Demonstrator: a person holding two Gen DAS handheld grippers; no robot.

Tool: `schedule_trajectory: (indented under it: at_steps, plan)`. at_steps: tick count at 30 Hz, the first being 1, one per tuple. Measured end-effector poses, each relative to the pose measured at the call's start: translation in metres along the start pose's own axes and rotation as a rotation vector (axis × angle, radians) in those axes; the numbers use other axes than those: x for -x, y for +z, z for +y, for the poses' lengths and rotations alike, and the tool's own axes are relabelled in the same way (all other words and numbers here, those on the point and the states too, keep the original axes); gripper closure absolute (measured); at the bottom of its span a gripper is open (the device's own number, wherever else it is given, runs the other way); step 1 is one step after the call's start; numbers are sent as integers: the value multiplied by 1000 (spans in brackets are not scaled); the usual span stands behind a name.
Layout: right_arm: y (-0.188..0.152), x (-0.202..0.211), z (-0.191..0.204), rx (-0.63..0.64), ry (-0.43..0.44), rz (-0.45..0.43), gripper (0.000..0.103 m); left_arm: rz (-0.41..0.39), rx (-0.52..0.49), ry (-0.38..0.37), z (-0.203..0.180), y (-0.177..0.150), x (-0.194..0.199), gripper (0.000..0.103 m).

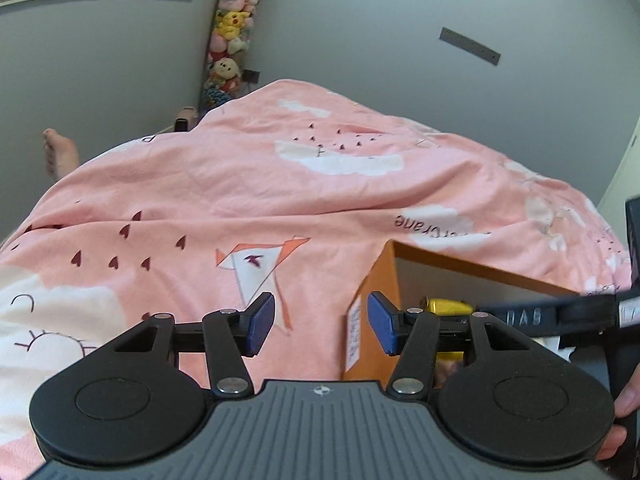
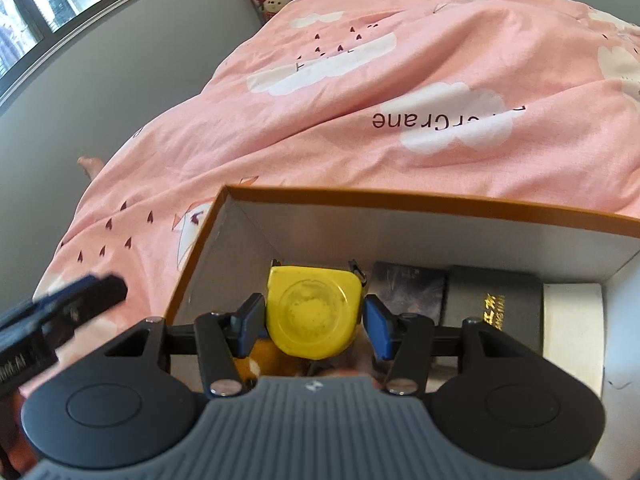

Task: Organize objects
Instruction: 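Drop the orange ball into the box with the left tool while the right tool releases the tape measure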

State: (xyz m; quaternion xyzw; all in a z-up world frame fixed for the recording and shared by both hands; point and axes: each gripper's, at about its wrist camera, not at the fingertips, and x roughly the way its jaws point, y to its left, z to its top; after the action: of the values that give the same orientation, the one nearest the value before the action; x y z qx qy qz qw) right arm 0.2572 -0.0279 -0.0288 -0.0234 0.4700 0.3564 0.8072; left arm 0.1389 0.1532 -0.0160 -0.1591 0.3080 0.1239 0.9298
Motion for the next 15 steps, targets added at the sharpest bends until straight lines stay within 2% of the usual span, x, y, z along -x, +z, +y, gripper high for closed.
schedule_trajectory:
  at_steps: [5,11,15]
  plan:
    - [7,-12,6,-34,32,4,47,29,0,7,0,-6,-5,40]
    - [8,-28,14,-26,23,21,46,43,9,18,4,-9,-4,40]
    - [7,-30,12,-53,66,26,44,56,7,15,2,-9,-4,40]
